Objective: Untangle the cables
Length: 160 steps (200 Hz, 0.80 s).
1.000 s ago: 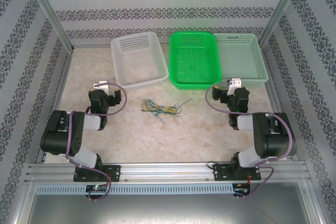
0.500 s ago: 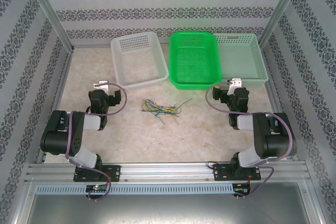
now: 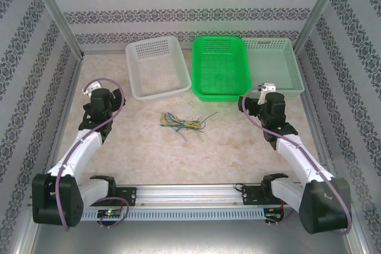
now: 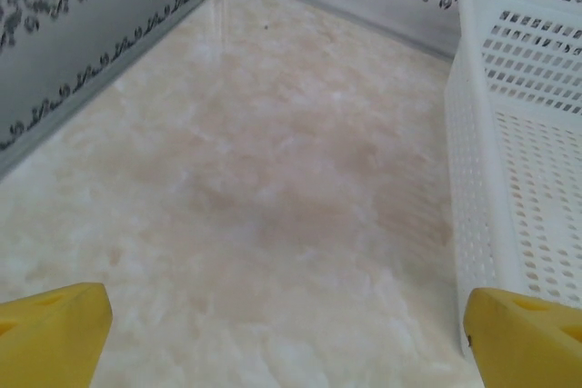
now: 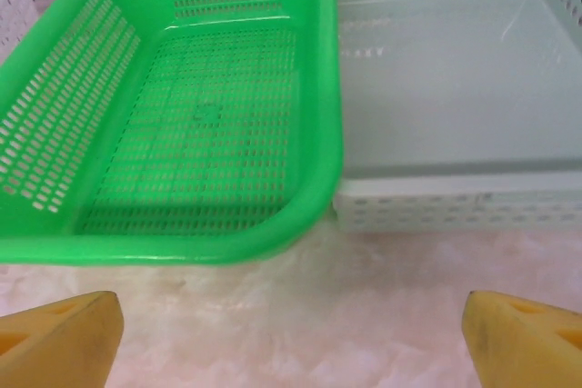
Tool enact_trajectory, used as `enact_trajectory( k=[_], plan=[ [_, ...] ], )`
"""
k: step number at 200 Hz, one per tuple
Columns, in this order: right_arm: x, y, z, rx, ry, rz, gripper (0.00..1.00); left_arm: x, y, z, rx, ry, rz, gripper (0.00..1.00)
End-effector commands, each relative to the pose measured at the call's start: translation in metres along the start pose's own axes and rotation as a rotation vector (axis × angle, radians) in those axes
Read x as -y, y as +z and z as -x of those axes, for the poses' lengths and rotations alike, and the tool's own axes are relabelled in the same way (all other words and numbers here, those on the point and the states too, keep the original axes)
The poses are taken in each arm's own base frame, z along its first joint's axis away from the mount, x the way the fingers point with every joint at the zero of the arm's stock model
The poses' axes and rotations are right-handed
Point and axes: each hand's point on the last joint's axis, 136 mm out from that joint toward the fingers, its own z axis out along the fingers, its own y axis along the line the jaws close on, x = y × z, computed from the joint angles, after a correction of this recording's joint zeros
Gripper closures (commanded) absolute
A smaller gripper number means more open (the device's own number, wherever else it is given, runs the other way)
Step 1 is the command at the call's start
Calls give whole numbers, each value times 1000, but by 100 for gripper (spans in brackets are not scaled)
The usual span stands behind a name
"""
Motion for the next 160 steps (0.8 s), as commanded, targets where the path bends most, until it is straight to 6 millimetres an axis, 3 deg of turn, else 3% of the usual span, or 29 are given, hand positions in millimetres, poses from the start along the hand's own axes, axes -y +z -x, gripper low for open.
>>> enact_trajectory(
  k=[1,21,44,62,91,122,160],
  plan=[
    [-7,-3,-10,-89,152,23,7,9,-15,-19,-101,-40,-48,0],
    [-25,4,4,-134,225,83,12,38,-29,-2,-91,49,-136,0],
    [-68,15,9,-227,235,186,19,79,-44,2,-121,143,-237,0],
    [-99,18,-7,-342,125,186,20,108,-56,-15,-160,223,-289,0],
    [-135,15,-52,-493,70,208,20,140,-71,-63,-249,266,-415,0],
    [-133,16,-87,-549,143,154,23,162,-85,-105,-309,369,-518,1],
    [-144,24,-102,-556,180,136,24,188,-92,-124,-324,481,-588,0]
  ],
)
